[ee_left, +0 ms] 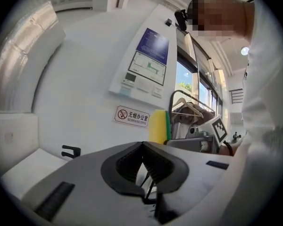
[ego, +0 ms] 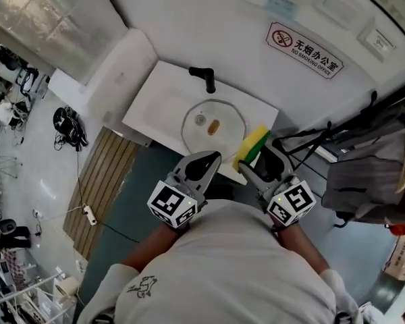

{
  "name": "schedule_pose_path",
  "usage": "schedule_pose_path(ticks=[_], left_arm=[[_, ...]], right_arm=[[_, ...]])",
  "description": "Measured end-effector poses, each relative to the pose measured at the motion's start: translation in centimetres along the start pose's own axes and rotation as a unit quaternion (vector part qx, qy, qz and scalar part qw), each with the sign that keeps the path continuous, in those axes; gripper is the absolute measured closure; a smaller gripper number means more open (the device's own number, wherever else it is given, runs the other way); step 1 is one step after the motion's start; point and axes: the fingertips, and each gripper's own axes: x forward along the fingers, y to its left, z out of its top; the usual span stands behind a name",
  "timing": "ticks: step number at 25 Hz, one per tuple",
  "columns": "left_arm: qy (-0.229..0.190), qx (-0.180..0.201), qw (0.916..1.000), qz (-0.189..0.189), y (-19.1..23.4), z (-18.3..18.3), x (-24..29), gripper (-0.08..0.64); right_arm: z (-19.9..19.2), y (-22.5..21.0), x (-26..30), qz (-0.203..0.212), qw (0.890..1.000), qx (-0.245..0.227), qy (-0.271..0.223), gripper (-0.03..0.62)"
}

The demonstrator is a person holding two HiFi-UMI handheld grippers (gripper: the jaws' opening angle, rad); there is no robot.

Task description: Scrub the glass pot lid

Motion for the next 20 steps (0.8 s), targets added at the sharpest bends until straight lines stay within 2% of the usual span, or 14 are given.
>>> schedule_pose_path(ticks=[6,10,20], left_arm=[[0.019,0.002,0.9971,-0.074,0.9,0.5,3.8,0.561],[0.035,0.006,0.9926,-0.116,2.3,0.9,5.2,0.561],[0.065,0.023,0.9794,-0.190,10.0,3.1,4.5,0.561]], right_arm=[[0.9,-3.3,-0.8,-0.084,0.996,0.010,-0.016,0.296],[1.3,-4.5,0.0,-0.126,0.992,0.014,-0.024,0.296],[3.1,-4.9,4.9,-0.226,0.972,0.016,-0.060,0.296]])
